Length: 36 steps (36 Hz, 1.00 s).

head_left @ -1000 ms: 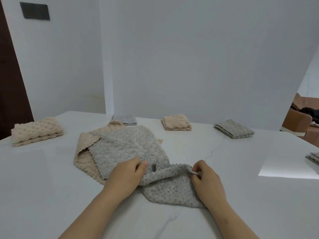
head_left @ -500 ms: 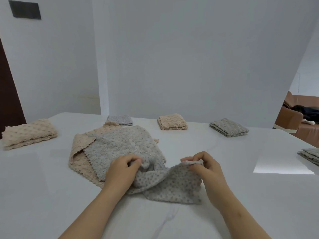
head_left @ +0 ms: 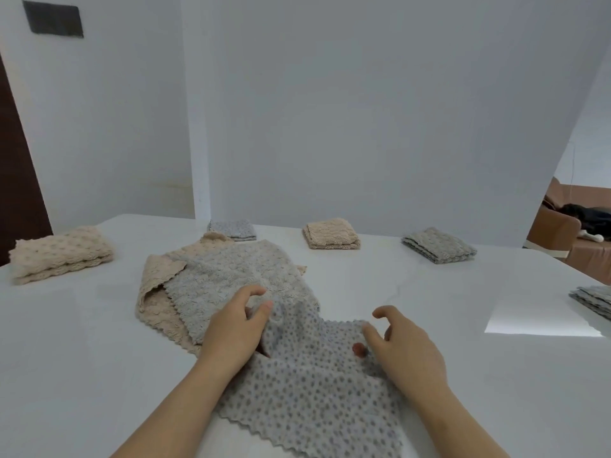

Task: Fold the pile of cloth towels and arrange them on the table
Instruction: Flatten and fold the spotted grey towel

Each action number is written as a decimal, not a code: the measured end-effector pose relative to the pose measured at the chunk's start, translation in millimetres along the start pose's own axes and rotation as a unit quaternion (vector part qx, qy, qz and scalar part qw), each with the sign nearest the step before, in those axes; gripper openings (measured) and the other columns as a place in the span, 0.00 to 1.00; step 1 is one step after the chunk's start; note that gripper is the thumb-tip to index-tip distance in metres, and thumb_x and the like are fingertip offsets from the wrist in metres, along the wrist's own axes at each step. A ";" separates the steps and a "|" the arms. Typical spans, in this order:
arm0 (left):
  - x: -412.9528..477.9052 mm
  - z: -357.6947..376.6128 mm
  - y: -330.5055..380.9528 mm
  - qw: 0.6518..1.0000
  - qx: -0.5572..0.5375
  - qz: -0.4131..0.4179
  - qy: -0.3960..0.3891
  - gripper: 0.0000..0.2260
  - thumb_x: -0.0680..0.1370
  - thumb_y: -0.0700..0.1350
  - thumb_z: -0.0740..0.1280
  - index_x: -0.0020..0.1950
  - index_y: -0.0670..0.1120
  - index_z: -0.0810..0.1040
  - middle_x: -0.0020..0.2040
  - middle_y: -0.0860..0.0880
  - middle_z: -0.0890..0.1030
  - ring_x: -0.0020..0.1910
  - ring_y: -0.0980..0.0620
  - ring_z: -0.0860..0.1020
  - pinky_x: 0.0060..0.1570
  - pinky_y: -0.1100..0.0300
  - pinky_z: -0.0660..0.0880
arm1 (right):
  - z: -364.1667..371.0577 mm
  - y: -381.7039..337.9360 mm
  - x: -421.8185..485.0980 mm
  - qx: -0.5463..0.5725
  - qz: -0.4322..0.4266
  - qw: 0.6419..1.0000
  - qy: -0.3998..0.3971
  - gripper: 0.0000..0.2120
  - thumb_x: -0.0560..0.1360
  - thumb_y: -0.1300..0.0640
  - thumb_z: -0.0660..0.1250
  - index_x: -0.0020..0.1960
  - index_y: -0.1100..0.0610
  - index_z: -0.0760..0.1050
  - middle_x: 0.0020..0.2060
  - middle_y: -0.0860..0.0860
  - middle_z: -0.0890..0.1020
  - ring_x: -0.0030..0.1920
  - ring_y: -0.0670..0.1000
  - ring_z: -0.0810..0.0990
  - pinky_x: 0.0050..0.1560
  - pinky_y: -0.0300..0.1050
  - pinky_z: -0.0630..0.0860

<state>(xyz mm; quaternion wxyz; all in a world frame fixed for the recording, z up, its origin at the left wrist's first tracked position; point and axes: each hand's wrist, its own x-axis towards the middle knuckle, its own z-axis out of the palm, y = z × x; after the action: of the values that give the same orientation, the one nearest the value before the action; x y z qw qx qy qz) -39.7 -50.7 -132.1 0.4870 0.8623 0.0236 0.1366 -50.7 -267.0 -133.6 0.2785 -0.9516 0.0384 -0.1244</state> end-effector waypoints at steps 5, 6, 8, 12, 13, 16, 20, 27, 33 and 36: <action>0.7 1.0 -3.6 0.998 0.062 0.017 -0.015 0.04 0.79 0.51 0.60 0.48 0.58 0.73 0.40 0.59 0.75 0.39 0.62 0.73 0.39 0.65 0.70 | 12.9 5.7 8.7 -0.121 -0.011 0.992 -0.033 0.18 0.78 0.45 0.56 0.65 0.50 0.68 0.56 0.49 0.77 0.57 0.51 0.74 0.55 0.43 0.70; 1.0 1.2 -3.6 0.997 0.067 0.026 -0.014 0.05 0.79 0.50 0.60 0.45 0.58 0.74 0.40 0.61 0.74 0.38 0.65 0.71 0.40 0.69 0.68 | 14.0 5.5 9.9 -0.113 -0.012 0.993 -0.035 0.16 0.78 0.47 0.57 0.62 0.51 0.71 0.54 0.49 0.78 0.56 0.51 0.75 0.54 0.43 0.71; 2.4 1.7 -3.4 0.997 0.059 0.042 -0.009 0.09 0.79 0.47 0.61 0.41 0.59 0.73 0.40 0.63 0.75 0.39 0.67 0.71 0.39 0.72 0.67 | 15.3 4.8 10.6 -0.088 -0.012 0.995 -0.035 0.11 0.77 0.51 0.58 0.55 0.51 0.75 0.49 0.48 0.81 0.51 0.50 0.77 0.50 0.43 0.73; 3.3 2.2 -2.4 0.996 0.021 0.077 0.044 0.11 0.78 0.40 0.62 0.44 0.57 0.76 0.45 0.63 0.76 0.45 0.65 0.72 0.41 0.76 0.65 | 8.4 2.9 9.3 -0.016 -0.030 0.998 0.045 0.07 0.76 0.55 0.60 0.42 0.49 0.74 0.36 0.46 0.78 0.41 0.49 0.75 0.40 0.44 0.70; 3.9 2.0 -1.8 0.994 0.023 0.089 0.063 0.11 0.78 0.39 0.61 0.47 0.55 0.78 0.47 0.63 0.75 0.47 0.63 0.72 0.42 0.77 0.64 | 5.5 1.9 9.5 0.005 -0.035 0.996 0.078 0.06 0.77 0.55 0.60 0.42 0.48 0.73 0.35 0.46 0.76 0.40 0.49 0.74 0.37 0.44 0.68; 9.6 -1.2 0.3 0.987 0.035 0.119 0.099 0.12 0.78 0.36 0.60 0.52 0.51 0.79 0.51 0.60 0.75 0.51 0.61 0.71 0.44 0.76 0.64 | 2.6 0.0 14.1 0.045 -0.045 0.985 0.161 0.05 0.78 0.56 0.60 0.47 0.49 0.74 0.33 0.44 0.73 0.39 0.49 0.70 0.35 0.44 0.62; 22.1 -3.3 -7.9 0.990 0.071 0.108 0.049 0.16 0.79 0.40 0.61 0.66 0.52 0.70 0.65 0.56 0.68 0.60 0.60 0.67 0.58 0.65 0.64 | 13.5 1.8 26.1 0.049 -0.040 0.985 0.161 0.08 0.78 0.56 0.61 0.53 0.54 0.78 0.38 0.49 0.77 0.47 0.54 0.76 0.39 0.43 0.62; 31.9 1.1 -21.5 0.976 0.201 0.036 -0.070 0.30 0.79 0.50 0.61 0.76 0.52 0.48 0.76 0.53 0.44 0.74 0.50 0.56 0.67 0.54 0.63 | 25.5 4.6 62.7 -0.018 -0.072 0.992 0.101 0.10 0.78 0.55 0.59 0.55 0.53 0.77 0.46 0.53 0.82 0.51 0.54 0.75 0.40 0.44 0.62; 32.8 5.4 -27.4 0.945 0.323 0.034 -0.025 0.28 0.79 0.54 0.57 0.75 0.54 0.48 0.76 0.54 0.43 0.72 0.47 0.56 0.67 0.51 0.62 | 36.5 9.6 82.5 -0.048 -0.050 0.996 0.048 0.14 0.78 0.53 0.59 0.63 0.50 0.71 0.50 0.52 0.81 0.53 0.54 0.76 0.45 0.46 0.71; 31.3 5.3 -29.0 0.938 0.345 0.032 -0.002 0.23 0.79 0.55 0.56 0.73 0.58 0.56 0.76 0.54 0.46 0.70 0.47 0.59 0.65 0.53 0.64 | 37.8 11.5 84.7 -0.052 -0.049 0.997 0.035 0.24 0.77 0.51 0.62 0.71 0.49 0.60 0.53 0.51 0.79 0.55 0.54 0.75 0.46 0.46 0.69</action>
<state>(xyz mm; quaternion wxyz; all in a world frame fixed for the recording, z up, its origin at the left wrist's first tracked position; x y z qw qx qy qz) -5.6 -34.4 -152.6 0.1550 0.9779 0.0403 0.1340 40.9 -269.1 -152.3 0.2204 -0.9606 0.0082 -0.1691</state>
